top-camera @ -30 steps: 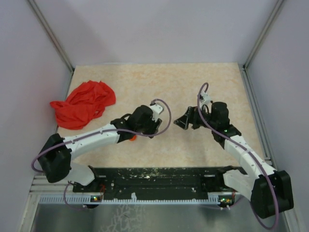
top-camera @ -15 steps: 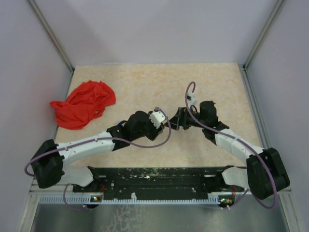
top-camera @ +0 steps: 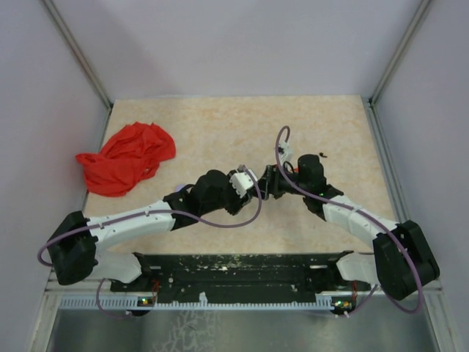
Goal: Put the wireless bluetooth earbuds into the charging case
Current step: Pick up the charging case at the center of the board.
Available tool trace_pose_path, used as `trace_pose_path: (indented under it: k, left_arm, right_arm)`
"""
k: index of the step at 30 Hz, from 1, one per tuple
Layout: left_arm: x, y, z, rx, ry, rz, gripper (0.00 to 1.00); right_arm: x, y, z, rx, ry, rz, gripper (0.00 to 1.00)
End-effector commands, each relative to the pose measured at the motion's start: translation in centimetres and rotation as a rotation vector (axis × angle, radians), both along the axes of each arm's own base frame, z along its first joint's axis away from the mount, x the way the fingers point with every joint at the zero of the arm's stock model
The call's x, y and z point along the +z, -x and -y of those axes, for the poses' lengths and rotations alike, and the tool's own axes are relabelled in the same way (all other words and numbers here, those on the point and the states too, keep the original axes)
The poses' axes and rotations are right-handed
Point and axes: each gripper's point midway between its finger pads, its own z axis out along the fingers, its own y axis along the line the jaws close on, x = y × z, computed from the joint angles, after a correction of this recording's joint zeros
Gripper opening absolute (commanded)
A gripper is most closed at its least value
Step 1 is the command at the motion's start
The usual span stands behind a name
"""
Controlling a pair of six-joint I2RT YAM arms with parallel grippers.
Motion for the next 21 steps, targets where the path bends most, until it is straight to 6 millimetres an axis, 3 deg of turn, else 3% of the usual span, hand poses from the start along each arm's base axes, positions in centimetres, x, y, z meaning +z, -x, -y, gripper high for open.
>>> trace_pose_path:
  k: [1,8,13,17,21]
  left_arm:
    - [1.3,0.4,1.4,-0.038,0.033,0.014,0.33]
    - [0.7,0.6,1.9,-0.048,0.015,0.003,0.33]
    - [0.5,0.6,1.8,-0.038,0.005,0.005,0.36]
    - [0.8,0.7,1.7,-0.035,0.019,0.005,0.45]
    - [1.5,1.0,1.1,-0.026,0.051,0.014,0.62]
  right_arm:
    - [2.2,-0.5,-1.0,0.044,-0.009,0.085,0.62]
    - [2.4,0.0,-1.5,0.081,-0.010,0.094,0.51]
    - [2.3,0.2,-1.4,0.095,0.000,0.097,0.29]
    - [2.2,0.5,-1.3,0.105,0.009,0.104,0.02]
    - [2.5,0.3,-1.1,0.096,0.019,0.119,0.00]
